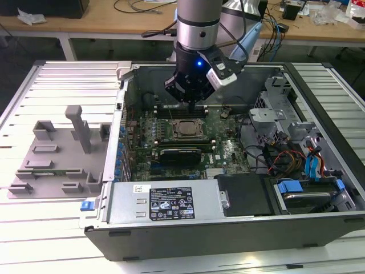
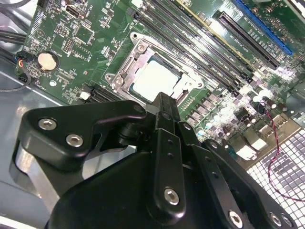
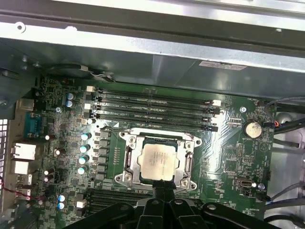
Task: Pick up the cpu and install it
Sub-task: 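Install the first cpu locking lever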
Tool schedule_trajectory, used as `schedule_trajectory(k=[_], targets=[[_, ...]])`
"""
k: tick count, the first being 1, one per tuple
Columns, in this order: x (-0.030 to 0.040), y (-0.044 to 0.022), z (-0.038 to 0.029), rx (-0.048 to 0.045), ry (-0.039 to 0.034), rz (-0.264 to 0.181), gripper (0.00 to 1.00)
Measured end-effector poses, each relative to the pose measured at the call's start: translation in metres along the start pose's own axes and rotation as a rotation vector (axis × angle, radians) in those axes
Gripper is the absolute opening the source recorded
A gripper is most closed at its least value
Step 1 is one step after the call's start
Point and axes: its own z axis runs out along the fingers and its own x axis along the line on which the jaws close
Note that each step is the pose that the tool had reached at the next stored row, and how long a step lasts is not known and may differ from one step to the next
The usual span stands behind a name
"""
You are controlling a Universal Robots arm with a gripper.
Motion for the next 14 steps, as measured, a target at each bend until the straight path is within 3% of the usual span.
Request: schedule_trajectory(k=[5, 10, 14], targets=[[0.004, 0.0005, -0.0001, 0.0001, 0.0001, 0.0, 0.11], [0.0152, 0.0022, -0.0004, 0.0001, 0.0, 0.0, 0.11], [0.0288, 0.0044, -0.0007, 0.0001, 0.0, 0.0, 0.11]])
